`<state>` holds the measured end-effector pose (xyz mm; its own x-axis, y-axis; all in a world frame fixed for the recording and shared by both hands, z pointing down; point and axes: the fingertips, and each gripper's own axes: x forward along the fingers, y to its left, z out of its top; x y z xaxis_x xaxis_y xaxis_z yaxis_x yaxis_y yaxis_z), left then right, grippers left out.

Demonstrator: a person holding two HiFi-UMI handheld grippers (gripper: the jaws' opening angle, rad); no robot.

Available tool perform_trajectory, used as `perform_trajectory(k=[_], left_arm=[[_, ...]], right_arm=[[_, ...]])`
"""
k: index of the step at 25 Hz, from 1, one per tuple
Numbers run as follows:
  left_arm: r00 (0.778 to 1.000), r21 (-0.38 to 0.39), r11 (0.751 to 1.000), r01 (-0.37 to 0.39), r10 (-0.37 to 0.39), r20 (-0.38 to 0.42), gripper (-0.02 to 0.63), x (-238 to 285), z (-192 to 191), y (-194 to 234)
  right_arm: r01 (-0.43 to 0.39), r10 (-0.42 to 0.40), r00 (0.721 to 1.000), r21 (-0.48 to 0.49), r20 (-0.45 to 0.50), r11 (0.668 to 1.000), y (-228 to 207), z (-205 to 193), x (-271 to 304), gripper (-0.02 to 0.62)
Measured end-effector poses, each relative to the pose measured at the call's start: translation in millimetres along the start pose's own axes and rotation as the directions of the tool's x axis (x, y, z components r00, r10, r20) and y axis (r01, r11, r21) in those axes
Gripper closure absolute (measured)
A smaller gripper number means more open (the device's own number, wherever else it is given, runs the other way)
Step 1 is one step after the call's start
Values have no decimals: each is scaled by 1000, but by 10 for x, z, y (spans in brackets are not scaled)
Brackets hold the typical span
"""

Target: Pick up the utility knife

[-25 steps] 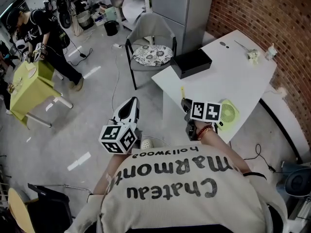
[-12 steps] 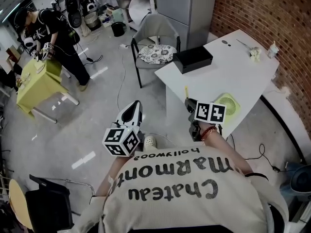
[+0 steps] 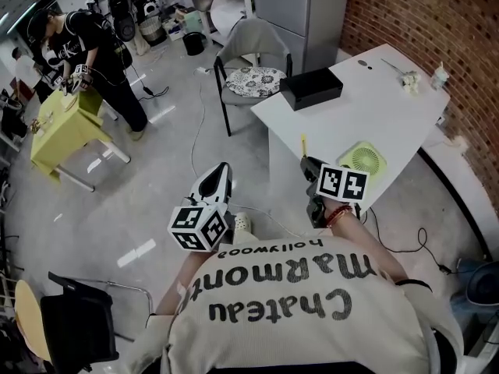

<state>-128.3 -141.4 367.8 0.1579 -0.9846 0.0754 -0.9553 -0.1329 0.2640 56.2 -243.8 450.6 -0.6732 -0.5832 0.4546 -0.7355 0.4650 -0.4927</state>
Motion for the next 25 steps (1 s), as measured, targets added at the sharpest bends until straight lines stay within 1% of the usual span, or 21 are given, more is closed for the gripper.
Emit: perform_trajectory(k=[7, 12, 16, 20, 25], left_arm=[[1000, -5, 1000, -10, 10, -1, 604, -128, -43, -88], [1000, 1, 1000, -14, 14, -12, 604, -220, -80, -134], [1000, 3, 1000, -16, 16, -11, 604, -219, -82, -157], [1000, 5, 1000, -20, 20, -10, 604, -229, -94, -153], [1000, -8, 1000, -25, 25, -19, 604, -215, -164, -148]], right_arm=[[-32, 32, 999, -24, 21, 999, 110, 7, -117, 543], [-50, 57, 996, -109, 68, 993, 240, 33, -235, 543], [-58, 71, 993, -127, 95, 990, 287, 99, -253, 541], [-58, 74, 992, -148, 102, 987, 307, 101, -257, 541], [-63, 78, 993, -159, 89, 985, 285, 62, -253, 541]])
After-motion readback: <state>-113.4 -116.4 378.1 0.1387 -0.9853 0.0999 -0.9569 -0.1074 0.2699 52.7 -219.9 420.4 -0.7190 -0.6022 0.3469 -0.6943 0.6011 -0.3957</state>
